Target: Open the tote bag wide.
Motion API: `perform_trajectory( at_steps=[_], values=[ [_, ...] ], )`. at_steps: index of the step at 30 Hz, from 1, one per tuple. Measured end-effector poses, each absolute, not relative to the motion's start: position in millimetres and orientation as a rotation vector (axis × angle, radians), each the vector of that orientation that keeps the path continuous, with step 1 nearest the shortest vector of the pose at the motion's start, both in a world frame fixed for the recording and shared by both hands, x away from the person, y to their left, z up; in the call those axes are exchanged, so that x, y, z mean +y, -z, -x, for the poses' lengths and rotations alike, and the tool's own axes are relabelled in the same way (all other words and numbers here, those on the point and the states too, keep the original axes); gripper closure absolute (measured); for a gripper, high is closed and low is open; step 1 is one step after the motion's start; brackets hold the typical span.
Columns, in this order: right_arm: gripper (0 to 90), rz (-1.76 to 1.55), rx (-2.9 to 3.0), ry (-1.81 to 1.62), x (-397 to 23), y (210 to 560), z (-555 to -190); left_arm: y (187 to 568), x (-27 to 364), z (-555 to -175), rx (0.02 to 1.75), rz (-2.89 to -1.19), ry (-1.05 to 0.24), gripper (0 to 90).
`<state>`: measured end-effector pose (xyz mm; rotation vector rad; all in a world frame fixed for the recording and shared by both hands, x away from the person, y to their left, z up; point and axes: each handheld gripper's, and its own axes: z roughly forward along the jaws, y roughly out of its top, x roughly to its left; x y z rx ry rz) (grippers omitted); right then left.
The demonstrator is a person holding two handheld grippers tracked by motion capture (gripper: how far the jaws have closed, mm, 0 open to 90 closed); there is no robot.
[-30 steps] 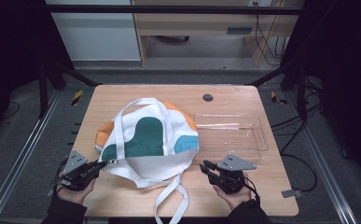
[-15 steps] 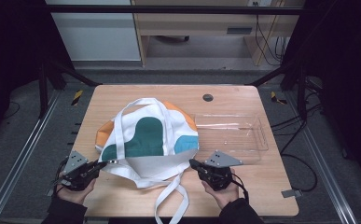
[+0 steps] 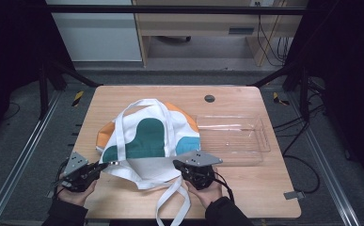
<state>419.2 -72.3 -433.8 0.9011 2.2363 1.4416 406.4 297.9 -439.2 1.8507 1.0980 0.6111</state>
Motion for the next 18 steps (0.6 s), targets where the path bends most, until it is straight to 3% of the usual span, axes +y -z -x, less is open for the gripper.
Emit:
perform_trajectory(
  at_steps=[18],
  values=[
    [90.0,-0.871,2.267,-1.455,-35,438,-423,438,296,-405,1.107,-1.847,-0.621,85.2]
  ],
)
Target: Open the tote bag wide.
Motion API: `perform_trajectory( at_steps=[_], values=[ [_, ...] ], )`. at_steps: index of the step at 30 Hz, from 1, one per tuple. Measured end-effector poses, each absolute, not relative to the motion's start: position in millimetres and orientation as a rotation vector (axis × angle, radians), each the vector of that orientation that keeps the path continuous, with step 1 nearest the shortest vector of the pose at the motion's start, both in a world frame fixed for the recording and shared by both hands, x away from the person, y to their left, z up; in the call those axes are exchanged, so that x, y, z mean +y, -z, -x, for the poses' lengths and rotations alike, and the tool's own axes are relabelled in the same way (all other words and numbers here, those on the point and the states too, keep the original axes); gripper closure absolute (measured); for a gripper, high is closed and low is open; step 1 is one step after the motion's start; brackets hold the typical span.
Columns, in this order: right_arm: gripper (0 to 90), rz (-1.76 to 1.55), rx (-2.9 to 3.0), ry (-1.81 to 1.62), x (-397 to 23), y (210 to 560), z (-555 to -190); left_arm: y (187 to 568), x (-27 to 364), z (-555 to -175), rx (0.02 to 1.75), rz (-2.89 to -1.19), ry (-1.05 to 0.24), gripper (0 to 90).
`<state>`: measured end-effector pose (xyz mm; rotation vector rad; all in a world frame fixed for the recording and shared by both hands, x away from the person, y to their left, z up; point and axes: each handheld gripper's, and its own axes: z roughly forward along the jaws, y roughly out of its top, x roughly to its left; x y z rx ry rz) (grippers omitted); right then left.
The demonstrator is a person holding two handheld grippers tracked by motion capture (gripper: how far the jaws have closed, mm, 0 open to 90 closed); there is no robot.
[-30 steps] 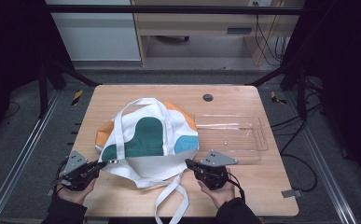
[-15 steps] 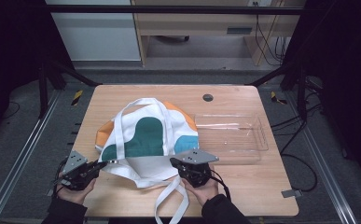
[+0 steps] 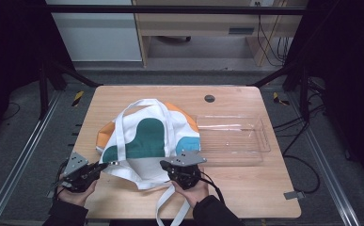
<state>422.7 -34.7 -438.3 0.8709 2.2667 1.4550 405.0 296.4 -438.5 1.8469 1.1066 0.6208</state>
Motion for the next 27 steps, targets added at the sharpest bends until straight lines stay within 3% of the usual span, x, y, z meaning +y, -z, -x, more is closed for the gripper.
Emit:
perform_trajectory(
  at_steps=[27],
  values=[
    [90.0,-0.997,2.188,-1.386,1,460,-439,439,296,-405,1.110,-1.842,-0.619,85.7]
  ],
)
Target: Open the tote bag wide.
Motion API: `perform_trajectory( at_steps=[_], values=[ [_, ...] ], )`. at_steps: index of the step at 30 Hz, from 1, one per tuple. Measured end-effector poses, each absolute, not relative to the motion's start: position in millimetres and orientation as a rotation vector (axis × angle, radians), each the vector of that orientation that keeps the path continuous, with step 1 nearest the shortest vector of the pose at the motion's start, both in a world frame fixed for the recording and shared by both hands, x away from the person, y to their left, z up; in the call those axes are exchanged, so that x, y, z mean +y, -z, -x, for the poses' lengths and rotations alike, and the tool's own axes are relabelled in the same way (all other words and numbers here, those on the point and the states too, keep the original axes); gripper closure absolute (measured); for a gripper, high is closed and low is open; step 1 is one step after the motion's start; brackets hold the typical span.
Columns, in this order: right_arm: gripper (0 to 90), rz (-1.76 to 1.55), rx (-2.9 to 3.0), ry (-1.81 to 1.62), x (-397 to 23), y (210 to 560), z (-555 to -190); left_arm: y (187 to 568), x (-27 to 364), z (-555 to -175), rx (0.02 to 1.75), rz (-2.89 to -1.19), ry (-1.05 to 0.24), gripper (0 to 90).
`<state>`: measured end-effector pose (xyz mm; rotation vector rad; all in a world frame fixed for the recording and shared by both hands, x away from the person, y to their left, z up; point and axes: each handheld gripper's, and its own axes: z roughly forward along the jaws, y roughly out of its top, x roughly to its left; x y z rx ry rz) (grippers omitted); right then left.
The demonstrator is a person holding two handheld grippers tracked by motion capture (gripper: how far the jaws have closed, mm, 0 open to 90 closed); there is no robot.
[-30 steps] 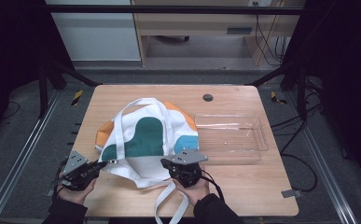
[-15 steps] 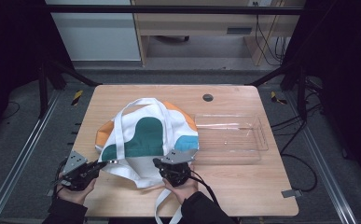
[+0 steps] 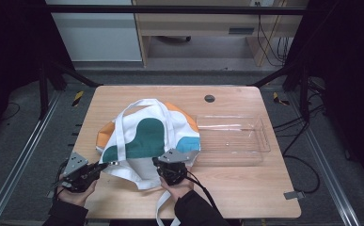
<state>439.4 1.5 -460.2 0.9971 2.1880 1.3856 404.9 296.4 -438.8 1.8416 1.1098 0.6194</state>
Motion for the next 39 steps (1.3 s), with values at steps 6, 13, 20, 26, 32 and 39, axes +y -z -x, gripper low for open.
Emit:
perform_trajectory(
  at_steps=[6,13,20,26,32,39],
  values=[
    [90.0,-0.984,2.129,-1.429,-1,451,-436,439,296,-405,1.106,-1.848,-0.624,85.8],
    [90.0,-0.960,2.079,-1.474,-4,436,-434,439,295,-405,1.103,-1.855,-0.624,86.0],
    [90.0,-0.951,2.030,-1.519,-5,420,-434,439,294,-405,1.096,-1.863,-0.623,86.2],
    [90.0,-0.934,2.004,-1.539,-4,408,-434,439,293,-405,1.092,-1.867,-0.622,86.2],
    [90.0,-0.926,1.989,-1.540,-2,401,-437,439,292,-405,1.087,-1.872,-0.620,86.2],
    [90.0,-0.921,1.981,-1.549,1,394,-439,439,292,-405,1.085,-1.873,-0.623,86.1]
  ],
)
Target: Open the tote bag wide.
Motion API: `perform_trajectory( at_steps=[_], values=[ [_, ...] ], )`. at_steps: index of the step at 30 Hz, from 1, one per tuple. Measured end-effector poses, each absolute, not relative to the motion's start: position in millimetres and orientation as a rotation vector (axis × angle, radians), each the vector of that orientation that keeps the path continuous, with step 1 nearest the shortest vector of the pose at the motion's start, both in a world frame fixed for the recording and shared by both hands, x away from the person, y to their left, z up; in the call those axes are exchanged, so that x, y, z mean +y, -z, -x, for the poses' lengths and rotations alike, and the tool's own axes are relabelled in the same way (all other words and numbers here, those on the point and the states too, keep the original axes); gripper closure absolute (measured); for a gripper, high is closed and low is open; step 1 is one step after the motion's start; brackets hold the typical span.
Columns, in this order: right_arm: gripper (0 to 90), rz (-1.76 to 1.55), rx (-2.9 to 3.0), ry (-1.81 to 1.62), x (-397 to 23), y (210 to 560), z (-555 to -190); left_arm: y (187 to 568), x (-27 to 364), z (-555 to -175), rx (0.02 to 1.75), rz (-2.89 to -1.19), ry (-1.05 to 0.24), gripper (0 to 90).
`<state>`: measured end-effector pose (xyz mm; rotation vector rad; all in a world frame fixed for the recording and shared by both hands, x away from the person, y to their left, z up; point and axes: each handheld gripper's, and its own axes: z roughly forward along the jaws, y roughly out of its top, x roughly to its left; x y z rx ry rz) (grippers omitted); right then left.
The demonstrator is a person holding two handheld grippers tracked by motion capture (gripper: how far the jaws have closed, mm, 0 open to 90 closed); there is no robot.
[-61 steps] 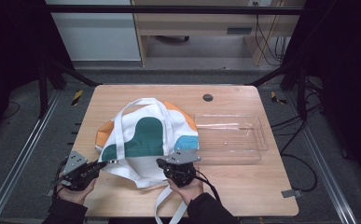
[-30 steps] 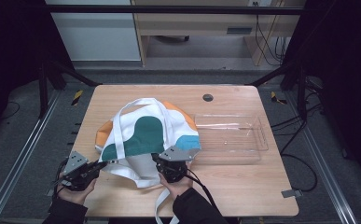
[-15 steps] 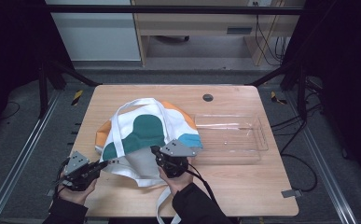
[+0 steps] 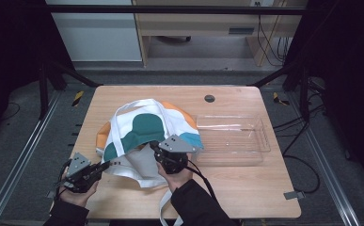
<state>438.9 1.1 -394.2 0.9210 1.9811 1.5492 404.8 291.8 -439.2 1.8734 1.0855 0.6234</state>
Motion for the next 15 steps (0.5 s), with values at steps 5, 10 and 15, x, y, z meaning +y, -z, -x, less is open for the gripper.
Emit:
perform_trajectory(
  at_steps=[5,10,15],
  values=[
    [90.0,-0.924,1.985,-1.543,1.3,395.2,-439.7,439.4,291.7,-404.8,1.083,-1.872,-0.626,85.0],
    [90.0,-0.943,1.992,-1.532,-1.5,399.6,-441.6,438.6,291.3,-403.0,1.064,-1.850,-0.639,75.8],
    [90.0,-0.947,1.998,-1.531,-2.3,400.5,-442.4,437.6,290.8,-401.5,1.068,-1.836,-0.667,54.2]
  ],
)
